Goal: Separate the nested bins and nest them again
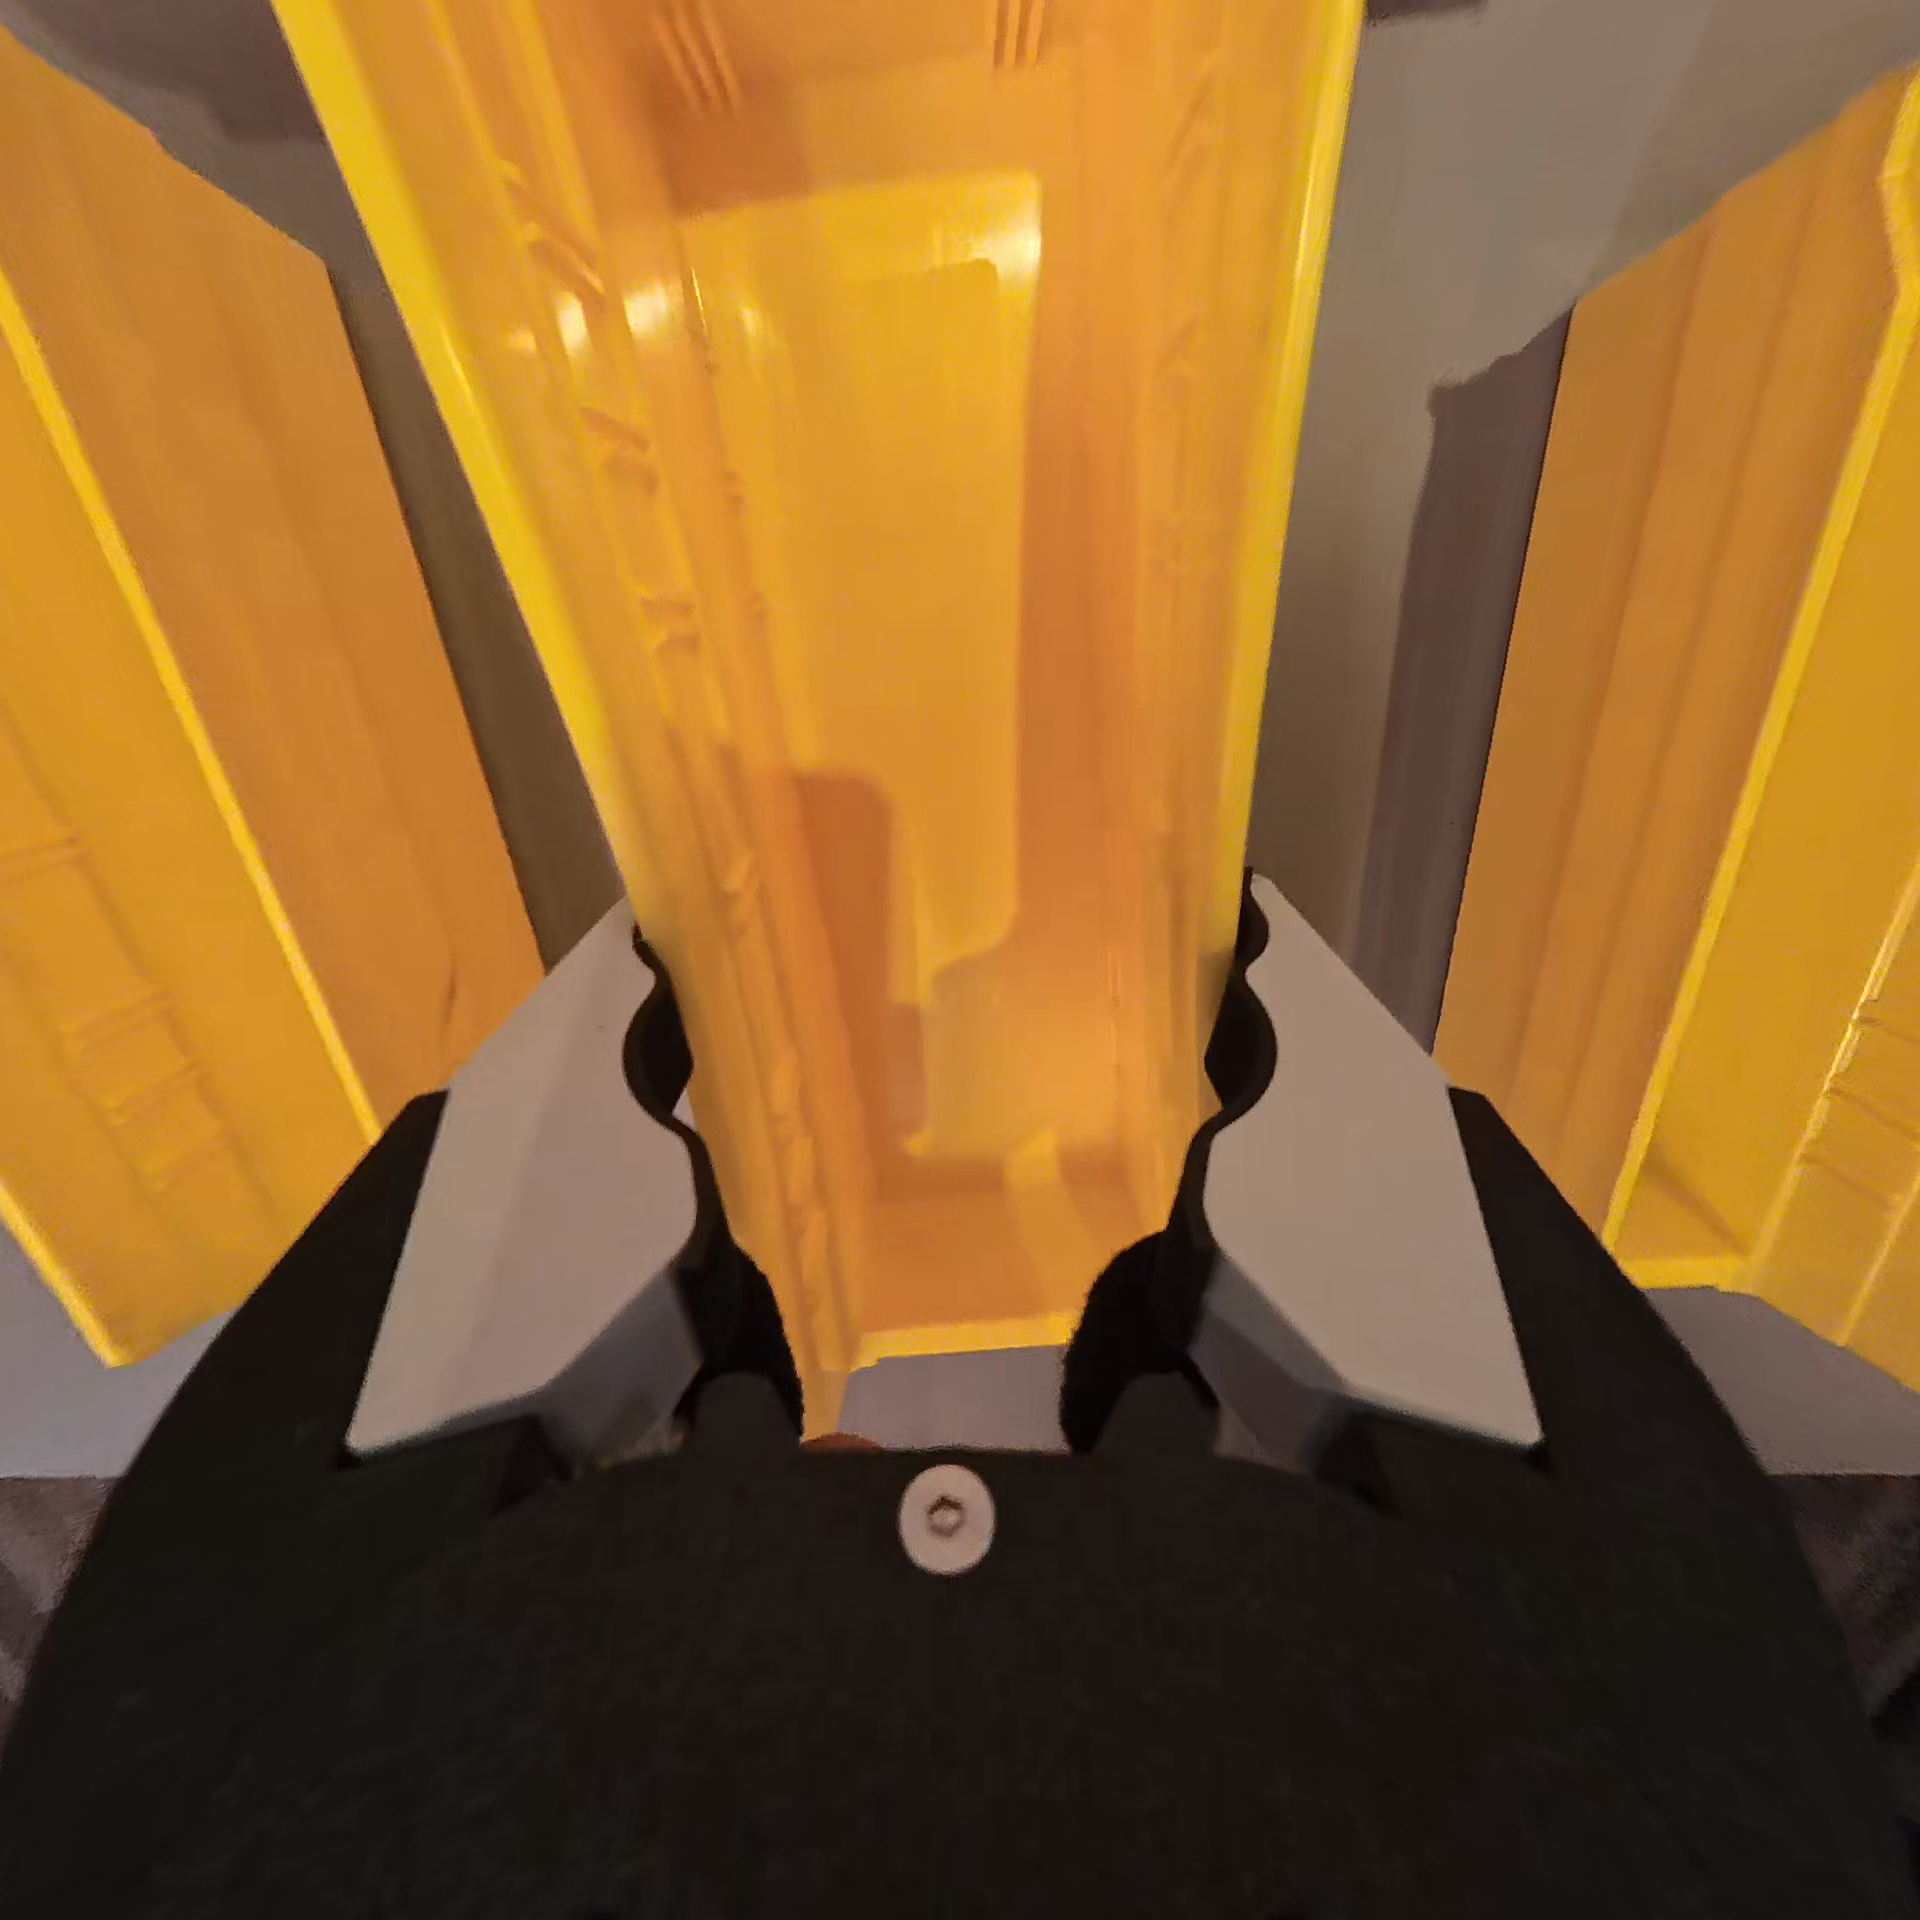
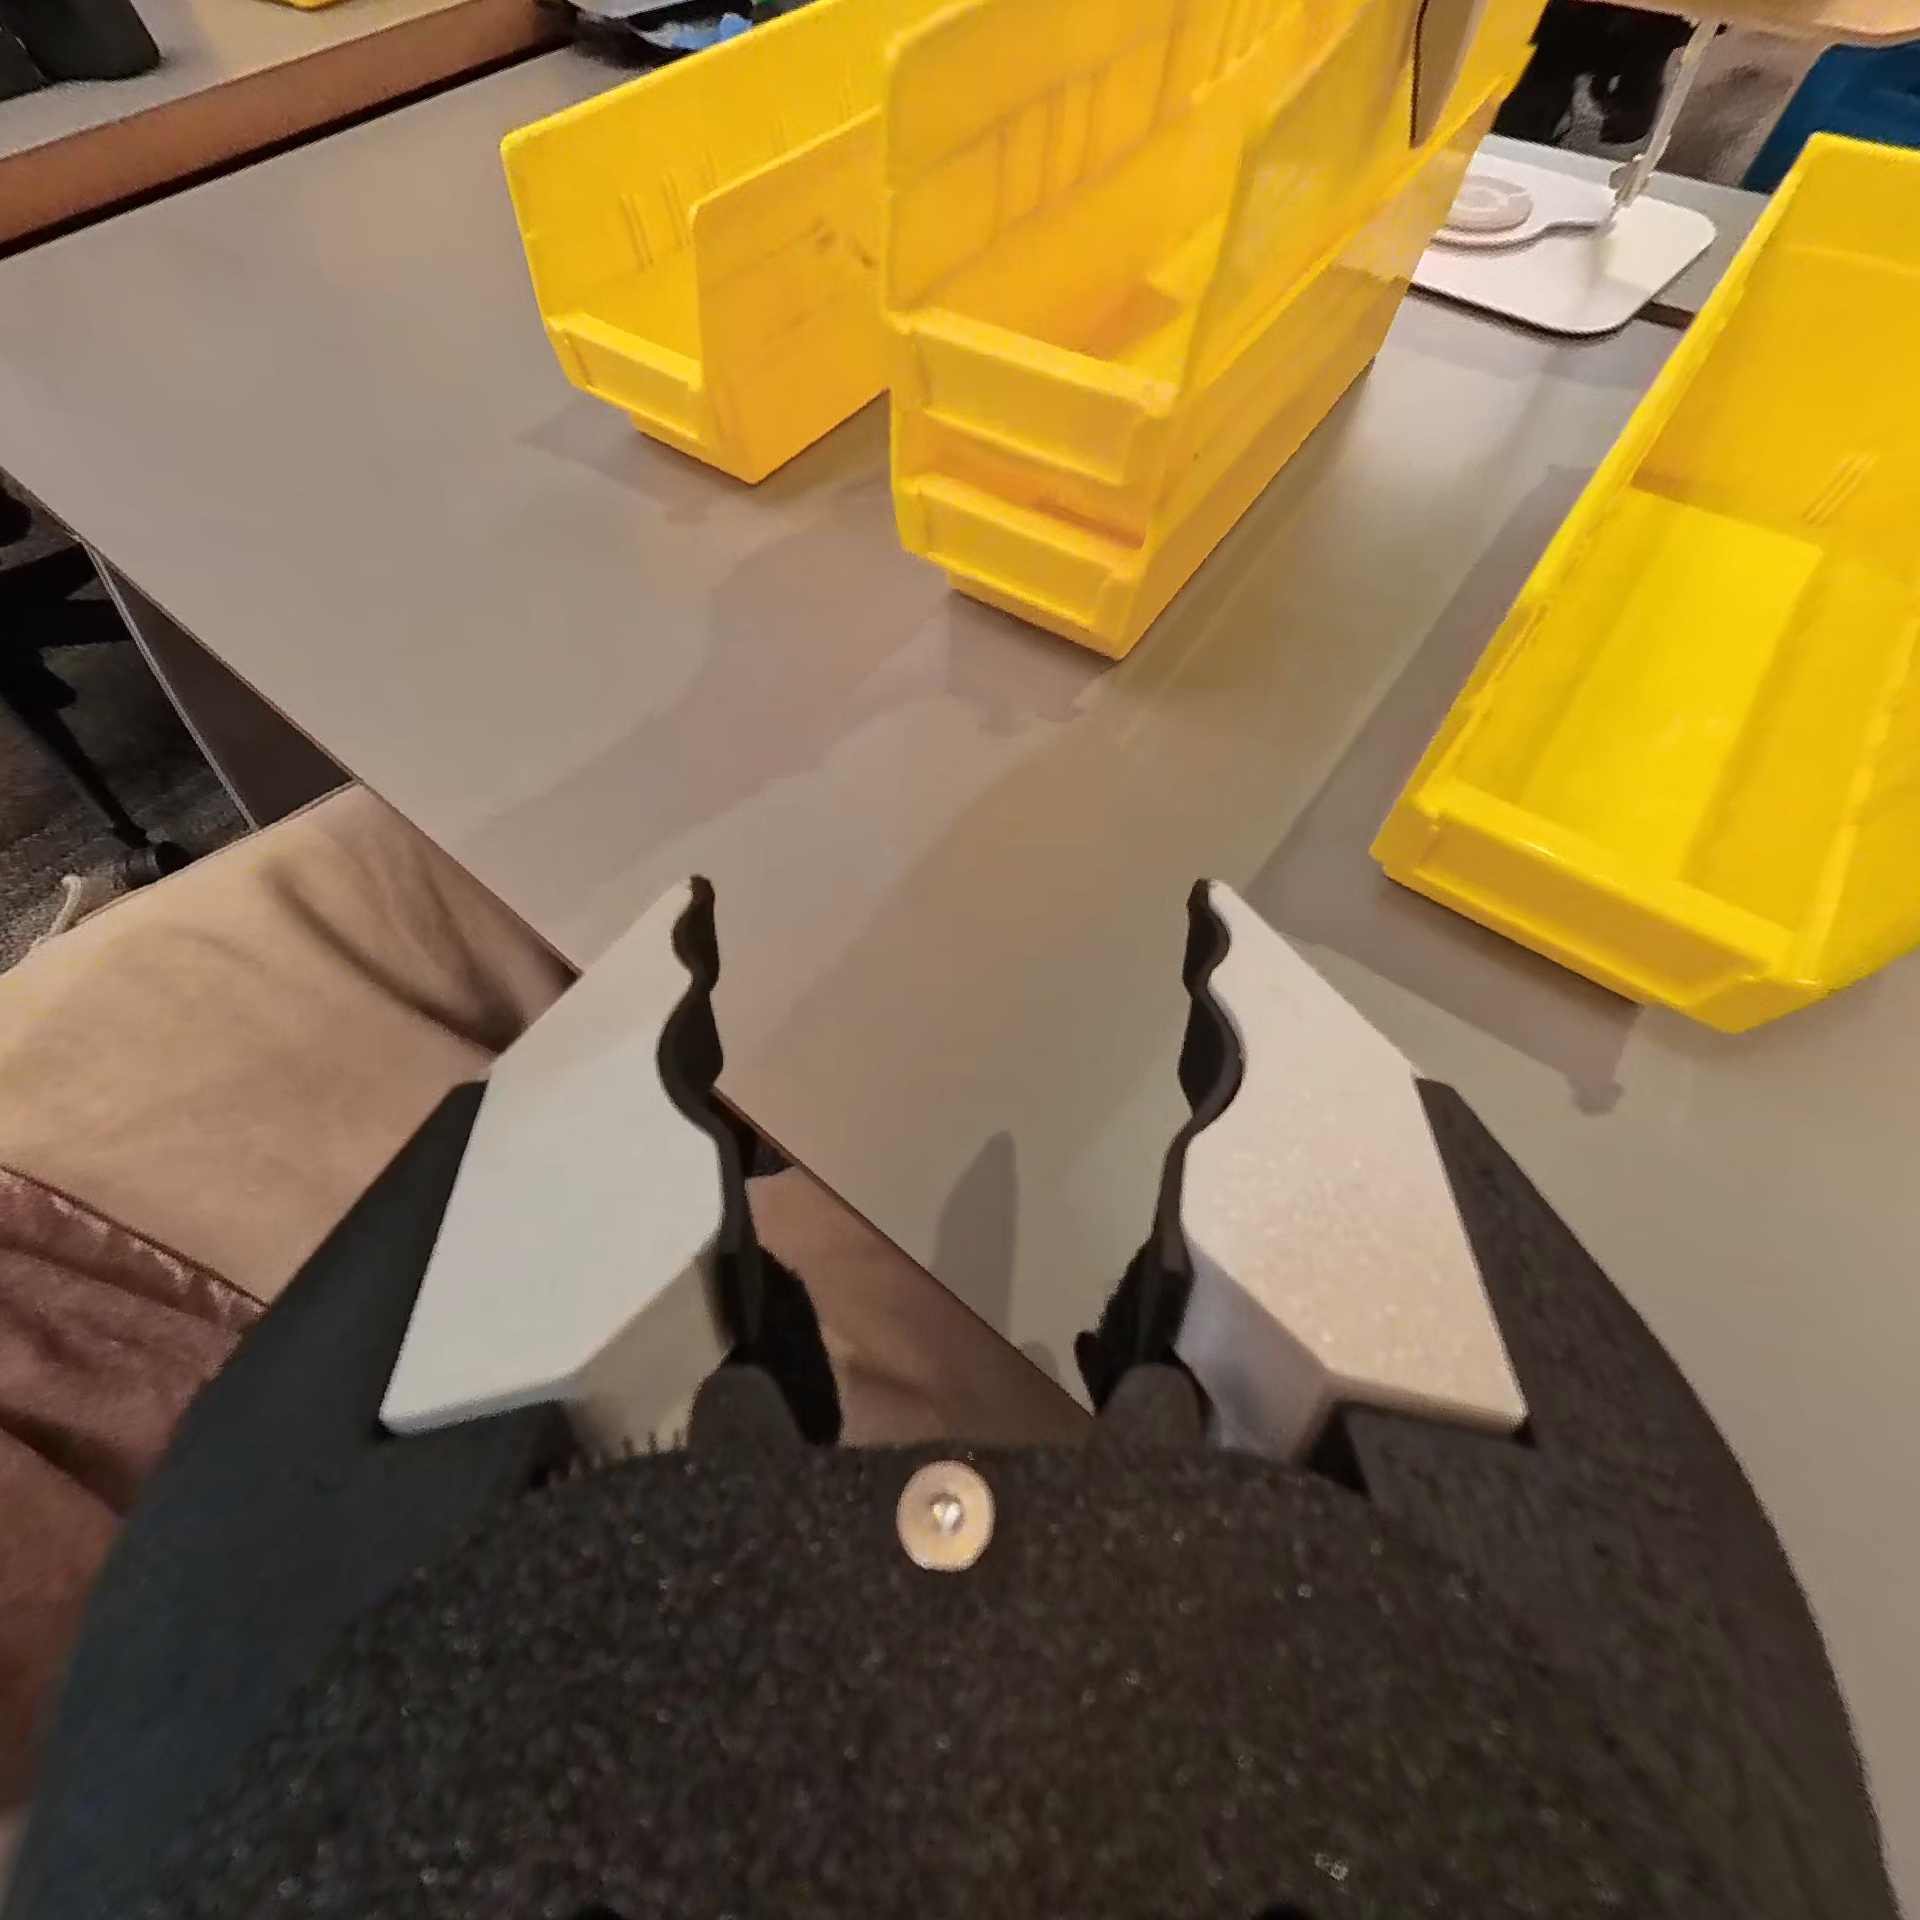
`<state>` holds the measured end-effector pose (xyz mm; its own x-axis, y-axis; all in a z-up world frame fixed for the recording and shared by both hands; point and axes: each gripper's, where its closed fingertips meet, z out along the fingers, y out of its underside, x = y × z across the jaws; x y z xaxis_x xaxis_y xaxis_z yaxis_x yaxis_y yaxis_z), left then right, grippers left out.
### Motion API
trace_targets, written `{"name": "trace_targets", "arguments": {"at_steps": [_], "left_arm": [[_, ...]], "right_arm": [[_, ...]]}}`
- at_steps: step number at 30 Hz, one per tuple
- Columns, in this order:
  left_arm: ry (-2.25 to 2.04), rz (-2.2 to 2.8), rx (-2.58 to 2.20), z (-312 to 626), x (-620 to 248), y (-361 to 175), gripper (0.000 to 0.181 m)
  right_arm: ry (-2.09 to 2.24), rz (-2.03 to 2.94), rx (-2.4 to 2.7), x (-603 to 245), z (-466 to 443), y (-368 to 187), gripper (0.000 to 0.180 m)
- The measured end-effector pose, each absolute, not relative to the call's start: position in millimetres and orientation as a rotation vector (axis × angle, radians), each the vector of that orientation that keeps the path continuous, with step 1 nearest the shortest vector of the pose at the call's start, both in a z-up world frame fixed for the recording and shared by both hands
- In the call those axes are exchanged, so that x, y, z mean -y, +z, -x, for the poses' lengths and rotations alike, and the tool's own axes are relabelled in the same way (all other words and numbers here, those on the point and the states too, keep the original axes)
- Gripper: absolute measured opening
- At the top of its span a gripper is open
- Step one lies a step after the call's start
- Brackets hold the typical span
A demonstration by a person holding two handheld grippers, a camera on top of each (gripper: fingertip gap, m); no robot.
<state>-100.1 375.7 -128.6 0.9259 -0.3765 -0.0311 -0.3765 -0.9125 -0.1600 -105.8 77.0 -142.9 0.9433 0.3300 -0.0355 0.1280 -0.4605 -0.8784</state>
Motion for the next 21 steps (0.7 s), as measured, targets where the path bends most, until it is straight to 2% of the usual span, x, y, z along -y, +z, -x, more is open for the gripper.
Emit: {"name": "trace_targets", "arguments": {"at_steps": [7,10,11,13,14,16,19,21], "left_arm": [[0.015,2.912,-0.601,98.0,-379.2,-145.4,0.112],[0.005,2.912,-0.634,95.0,-376.7,-150.2,0.124],[-0.023,2.921,-0.65,93.0,-373.3,-155.0,0.134],[-0.051,2.919,-0.684,90.2,-370.2,-156.7,0.136],[-0.084,2.922,-0.712,87.2,-366.8,-154.8,0.145],[-0.182,2.942,-0.757,80.2,-357.6,-142.2,0.157],[-0.375,2.913,-0.815,74.2,-352.6,-97.3,0.154],[-0.304,2.856,-0.875,97.3,-365.8,-68.4,0.151]], "right_arm": [[0.241,2.095,0.367,-76.2,113.0,-153.7,0.09],[0.241,2.101,0.373,-75.8,114.1,-155.2,0.09],[0.24,2.103,0.375,-75.8,113.9,-155.7,0.09],[0.241,2.106,0.375,-75.8,113.7,-156.7,0.09],[0.243,2.111,0.374,-75.3,113.5,-157.4,0.09],[0.245,2.113,0.372,-75.0,113.1,-158.0,0.09],[0.254,2.122,0.372,-74.6,114.7,-159.8,0.09],[0.256,2.129,0.381,-73.2,117.5,-161.1,0.09]]}}
